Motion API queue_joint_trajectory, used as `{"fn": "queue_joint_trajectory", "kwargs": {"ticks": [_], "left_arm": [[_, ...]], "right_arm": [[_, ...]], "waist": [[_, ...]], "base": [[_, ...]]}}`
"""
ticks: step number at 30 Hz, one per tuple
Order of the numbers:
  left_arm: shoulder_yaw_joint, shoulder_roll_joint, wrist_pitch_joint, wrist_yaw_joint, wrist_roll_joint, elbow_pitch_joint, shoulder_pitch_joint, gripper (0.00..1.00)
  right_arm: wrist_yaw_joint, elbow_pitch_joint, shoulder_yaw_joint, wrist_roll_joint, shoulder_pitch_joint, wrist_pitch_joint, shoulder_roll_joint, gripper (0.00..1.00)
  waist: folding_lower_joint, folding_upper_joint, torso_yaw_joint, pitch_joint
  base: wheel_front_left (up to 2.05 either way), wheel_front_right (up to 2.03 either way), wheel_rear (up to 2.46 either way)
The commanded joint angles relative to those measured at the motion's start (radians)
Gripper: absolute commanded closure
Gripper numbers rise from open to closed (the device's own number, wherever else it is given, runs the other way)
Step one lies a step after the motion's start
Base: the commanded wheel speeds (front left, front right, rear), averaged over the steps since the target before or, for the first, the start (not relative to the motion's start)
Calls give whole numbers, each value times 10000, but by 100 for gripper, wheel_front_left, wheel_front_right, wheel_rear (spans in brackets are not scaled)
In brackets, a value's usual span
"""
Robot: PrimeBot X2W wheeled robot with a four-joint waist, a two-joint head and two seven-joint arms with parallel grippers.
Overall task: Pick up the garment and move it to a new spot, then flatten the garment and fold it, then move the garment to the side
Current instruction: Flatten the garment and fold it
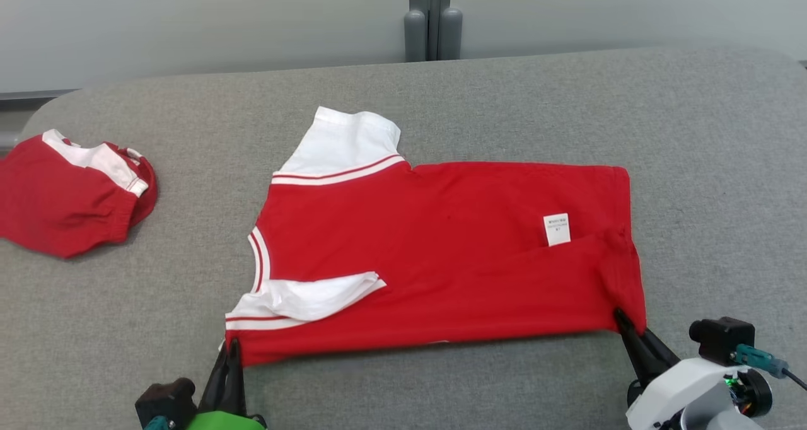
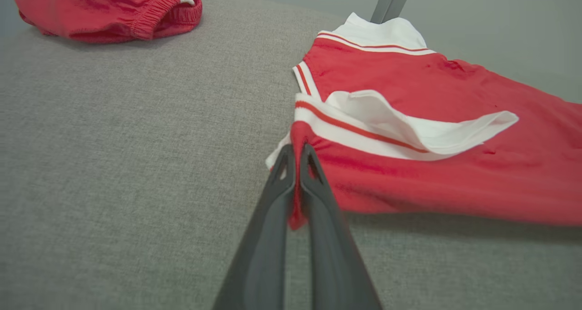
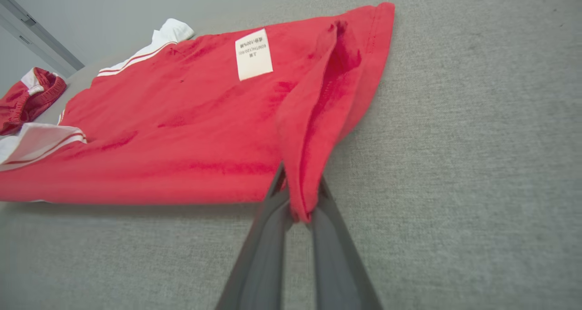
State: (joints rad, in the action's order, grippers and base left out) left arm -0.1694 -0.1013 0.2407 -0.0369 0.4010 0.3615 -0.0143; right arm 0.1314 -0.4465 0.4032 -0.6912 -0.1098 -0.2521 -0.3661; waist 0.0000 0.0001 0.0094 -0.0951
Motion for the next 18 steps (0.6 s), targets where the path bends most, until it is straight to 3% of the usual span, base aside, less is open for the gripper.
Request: {"fn": "queue_joint_trajectory", "kwargs": {"ticks": [1,2,3,4,5,12,18], "left_arm": [[99,63,-71,-36,226,-200,-302,100],[181,127,-168,34,509,-329,-435,100],[170,129,-233,61,562,-389,-511,76],[68,16,-259,14,392,-430,-546,5],[13,-10,-262,-52,339,-459,-551,0],[102,-124,140,-186,-159,-657,-6,0],[708,-196,241,-430,-1163,-1980,405,0]], "right_arm": [[-12,134,-167,18,272,100,-37,100],[-14,189,-283,42,425,243,-19,100],[-14,241,-334,34,522,354,17,100],[-12,321,-410,78,586,429,51,12],[-12,343,-473,104,630,523,83,0],[-12,687,-1294,833,627,259,233,0],[-12,1697,-2362,1837,411,-90,582,0]], "waist": [[0,-1,88,95],[0,-1,81,96],[0,-1,66,87],[0,-1,45,77],[0,-1,32,70],[0,-1,-74,26],[0,-1,-199,-6]], "base": [[0,0,0],[0,0,0],[0,0,0],[0,0,0],[0,0,0],[0,0,0],[0,0,0]]}}
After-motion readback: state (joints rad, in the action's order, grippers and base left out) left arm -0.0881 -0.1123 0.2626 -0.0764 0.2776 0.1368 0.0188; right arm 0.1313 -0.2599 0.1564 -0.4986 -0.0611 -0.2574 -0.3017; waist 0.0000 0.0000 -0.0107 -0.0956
